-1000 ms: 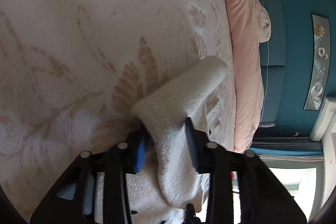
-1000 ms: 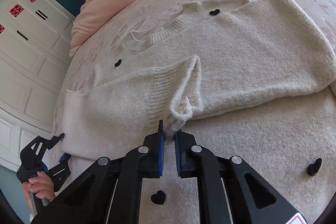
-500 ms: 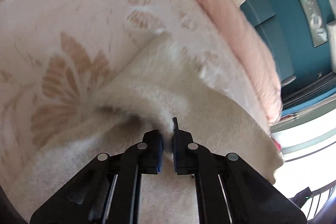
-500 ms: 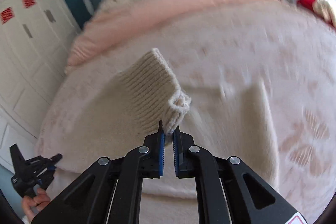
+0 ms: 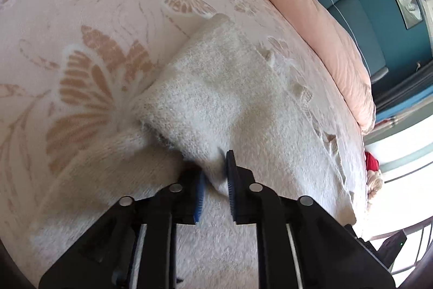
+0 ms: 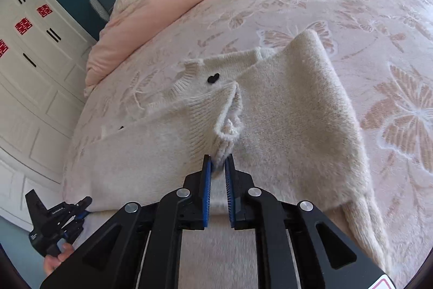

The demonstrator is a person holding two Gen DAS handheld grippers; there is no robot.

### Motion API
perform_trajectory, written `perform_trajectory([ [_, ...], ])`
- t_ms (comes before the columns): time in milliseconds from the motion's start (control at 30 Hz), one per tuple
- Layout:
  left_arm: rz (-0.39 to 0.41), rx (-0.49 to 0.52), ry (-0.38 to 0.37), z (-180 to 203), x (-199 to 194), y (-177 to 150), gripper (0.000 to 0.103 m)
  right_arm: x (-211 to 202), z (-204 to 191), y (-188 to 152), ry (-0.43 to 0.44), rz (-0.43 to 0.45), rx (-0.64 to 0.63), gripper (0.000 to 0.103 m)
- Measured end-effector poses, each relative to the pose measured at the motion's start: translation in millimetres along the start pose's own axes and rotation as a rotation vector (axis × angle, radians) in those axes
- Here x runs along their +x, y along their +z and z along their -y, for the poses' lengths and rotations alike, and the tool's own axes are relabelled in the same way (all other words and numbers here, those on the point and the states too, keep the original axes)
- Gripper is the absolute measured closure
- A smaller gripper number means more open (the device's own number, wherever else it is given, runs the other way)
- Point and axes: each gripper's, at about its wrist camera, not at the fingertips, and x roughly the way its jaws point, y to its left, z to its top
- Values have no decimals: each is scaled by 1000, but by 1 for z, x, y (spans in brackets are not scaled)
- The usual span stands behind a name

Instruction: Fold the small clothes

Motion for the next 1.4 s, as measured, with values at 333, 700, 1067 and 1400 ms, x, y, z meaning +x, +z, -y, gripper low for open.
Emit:
perform_trajectory([
  [333, -53, 75, 109, -106, -151, -94, 16, -165, 70, -153, -215, -57, -48, 33],
  [700, -50, 77, 59, -104, -169, -176, 5, -151, 65, -241, -27, -150, 136, 26],
  [1067, -88, -58, -3, -101, -152, -151, 66, -132, 62, -224, 56, -110, 266, 91],
  [1400, -109, 22, -105, -79, -232, -148, 97, -212, 20, -191, 141, -32, 70, 94],
])
